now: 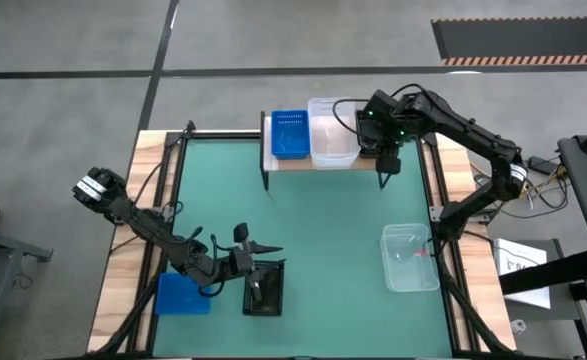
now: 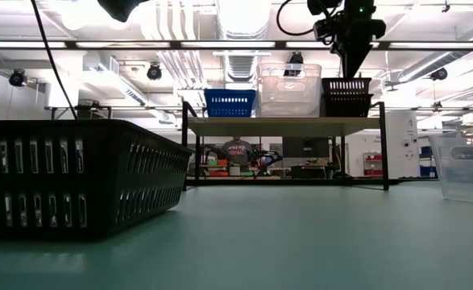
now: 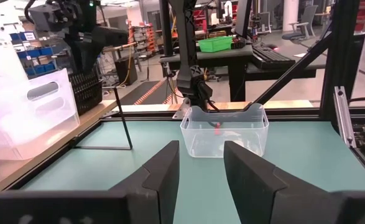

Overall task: Stack baskets on shelf by color
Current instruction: Stack the right black bin on the black bin on the shelf, then stack the transparent bin on the transparent bin on the shelf

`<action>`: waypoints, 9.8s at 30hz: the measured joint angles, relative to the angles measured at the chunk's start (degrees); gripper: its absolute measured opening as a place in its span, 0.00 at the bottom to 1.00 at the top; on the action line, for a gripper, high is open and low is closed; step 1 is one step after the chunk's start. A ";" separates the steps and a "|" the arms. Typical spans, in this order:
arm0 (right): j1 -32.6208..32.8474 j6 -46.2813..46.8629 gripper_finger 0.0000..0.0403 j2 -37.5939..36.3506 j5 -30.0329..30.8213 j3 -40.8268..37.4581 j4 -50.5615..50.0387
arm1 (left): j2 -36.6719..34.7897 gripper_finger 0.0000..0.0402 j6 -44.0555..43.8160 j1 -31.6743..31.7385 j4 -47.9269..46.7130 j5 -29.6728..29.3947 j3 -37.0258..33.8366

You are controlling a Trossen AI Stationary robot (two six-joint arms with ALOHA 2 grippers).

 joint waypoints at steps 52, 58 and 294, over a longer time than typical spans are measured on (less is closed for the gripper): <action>1.25 7.33 0.02 -2.46 3.49 2.16 0.75 | 0.00 0.28 -0.26 -0.81 0.00 0.05 -0.02; 1.27 8.84 0.02 -1.72 3.41 -0.16 2.39 | 0.00 0.28 -0.31 -1.03 0.03 0.03 -0.02; 18.38 2.38 0.09 17.59 9.03 30.91 -4.71 | -20.87 0.28 31.28 -5.66 -2.01 -16.99 -6.86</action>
